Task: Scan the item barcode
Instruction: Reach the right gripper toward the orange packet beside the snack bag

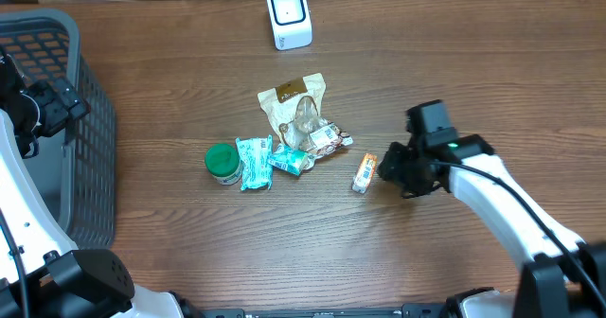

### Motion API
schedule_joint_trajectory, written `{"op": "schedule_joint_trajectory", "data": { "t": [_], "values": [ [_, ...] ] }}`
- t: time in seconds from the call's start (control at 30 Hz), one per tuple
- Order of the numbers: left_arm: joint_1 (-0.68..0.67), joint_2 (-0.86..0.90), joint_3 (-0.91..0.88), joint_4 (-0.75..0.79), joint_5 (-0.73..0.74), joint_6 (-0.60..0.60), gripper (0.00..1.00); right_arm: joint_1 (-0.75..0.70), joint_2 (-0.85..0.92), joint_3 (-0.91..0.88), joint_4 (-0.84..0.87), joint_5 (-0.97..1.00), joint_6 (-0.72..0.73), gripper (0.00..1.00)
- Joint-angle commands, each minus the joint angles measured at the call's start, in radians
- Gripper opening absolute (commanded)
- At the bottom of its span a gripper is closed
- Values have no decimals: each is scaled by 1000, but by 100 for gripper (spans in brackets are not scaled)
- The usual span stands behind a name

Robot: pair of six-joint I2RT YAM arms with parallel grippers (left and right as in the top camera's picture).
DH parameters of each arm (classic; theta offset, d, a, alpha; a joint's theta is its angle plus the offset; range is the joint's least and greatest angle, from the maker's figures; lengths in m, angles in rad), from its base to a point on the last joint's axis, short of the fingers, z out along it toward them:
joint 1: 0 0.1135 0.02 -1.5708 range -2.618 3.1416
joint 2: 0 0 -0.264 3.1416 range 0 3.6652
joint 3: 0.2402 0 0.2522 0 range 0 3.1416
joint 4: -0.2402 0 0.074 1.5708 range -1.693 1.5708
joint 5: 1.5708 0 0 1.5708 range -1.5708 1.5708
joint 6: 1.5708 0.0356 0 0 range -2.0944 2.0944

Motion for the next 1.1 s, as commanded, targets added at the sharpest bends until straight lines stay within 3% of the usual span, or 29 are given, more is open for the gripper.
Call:
{"op": "schedule_joint_trajectory", "data": {
  "t": [0.0,0.23,0.43,0.53,0.77,1.07],
  "values": [
    [6,12,-4,0,-10,22,100,47,64,17,23,66,32,36],
    [6,12,-4,0,-10,22,100,113,75,39,87,-30,-44,37],
    [6,12,-4,0,-10,22,99,165,75,80,124,-69,-117,52],
    [6,12,-4,0,-10,22,100,169,75,80,139,-61,-120,54],
    [6,12,-4,0,-10,22,100,151,75,112,140,-70,34,54],
    [6,12,-4,0,-10,22,100,265,175,111,232,-120,59,54]
  ]
}}
